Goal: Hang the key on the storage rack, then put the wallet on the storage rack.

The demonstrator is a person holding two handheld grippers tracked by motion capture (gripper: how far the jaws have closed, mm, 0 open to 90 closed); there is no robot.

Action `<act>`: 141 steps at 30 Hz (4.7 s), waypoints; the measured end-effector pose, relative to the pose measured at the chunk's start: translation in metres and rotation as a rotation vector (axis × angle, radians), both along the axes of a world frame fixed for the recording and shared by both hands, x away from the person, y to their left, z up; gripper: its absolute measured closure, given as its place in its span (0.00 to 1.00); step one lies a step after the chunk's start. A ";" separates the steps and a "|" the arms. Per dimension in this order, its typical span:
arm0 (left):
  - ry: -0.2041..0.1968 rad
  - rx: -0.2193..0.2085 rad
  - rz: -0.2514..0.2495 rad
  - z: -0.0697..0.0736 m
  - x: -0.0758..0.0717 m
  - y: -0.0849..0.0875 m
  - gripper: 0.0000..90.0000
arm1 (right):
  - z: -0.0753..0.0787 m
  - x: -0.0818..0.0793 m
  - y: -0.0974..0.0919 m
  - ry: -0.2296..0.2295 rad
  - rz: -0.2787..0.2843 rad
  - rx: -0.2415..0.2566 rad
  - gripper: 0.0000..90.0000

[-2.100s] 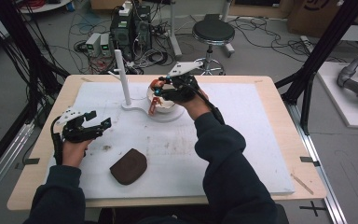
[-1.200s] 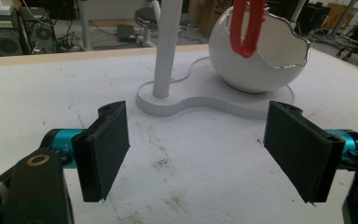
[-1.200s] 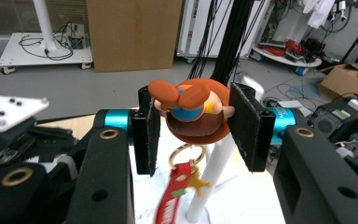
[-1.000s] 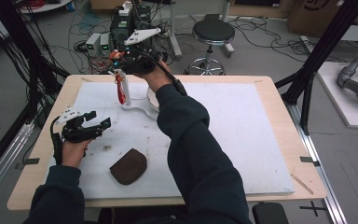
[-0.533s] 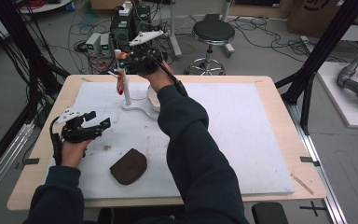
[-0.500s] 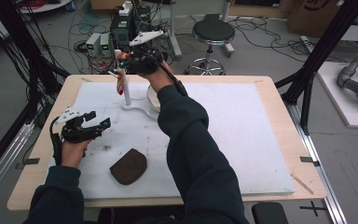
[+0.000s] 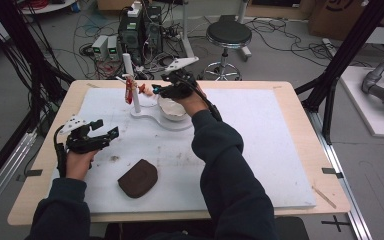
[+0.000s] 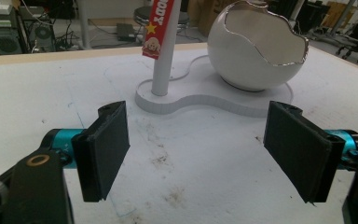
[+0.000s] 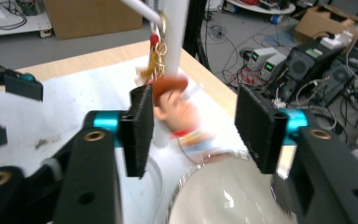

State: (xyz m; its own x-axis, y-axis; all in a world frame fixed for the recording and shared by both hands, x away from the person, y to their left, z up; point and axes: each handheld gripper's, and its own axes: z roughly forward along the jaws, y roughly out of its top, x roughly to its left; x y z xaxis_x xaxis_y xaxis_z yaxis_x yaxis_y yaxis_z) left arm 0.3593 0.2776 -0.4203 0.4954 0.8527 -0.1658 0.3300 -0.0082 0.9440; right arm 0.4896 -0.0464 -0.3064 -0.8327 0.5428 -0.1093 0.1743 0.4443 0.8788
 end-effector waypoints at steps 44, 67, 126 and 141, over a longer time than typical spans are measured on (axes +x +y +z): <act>-0.020 -0.018 -0.036 0.002 0.000 -0.008 0.26 | -0.093 -0.111 -0.270 0.063 -0.438 0.068 0.24; 0.267 0.057 -0.577 -0.016 -0.007 -0.066 0.26 | -0.101 -0.108 -0.261 0.107 -0.382 0.063 0.24; 0.350 0.117 -0.387 -0.017 0.005 -0.089 0.53 | -0.106 -0.107 -0.246 0.164 -0.284 0.073 0.24; 0.146 0.158 -0.469 -0.005 -0.005 -0.123 0.69 | -0.115 -0.105 -0.182 0.246 -0.075 0.099 0.24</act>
State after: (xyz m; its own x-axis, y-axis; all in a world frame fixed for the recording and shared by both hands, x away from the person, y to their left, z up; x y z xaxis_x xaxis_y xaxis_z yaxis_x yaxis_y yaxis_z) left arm 0.3546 0.1548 -0.4252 0.8119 0.5644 -0.1491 0.3850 -0.3257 0.8635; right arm 0.3843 -0.2282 -0.4211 -0.7845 0.6022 0.1480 0.4170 0.3357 0.8446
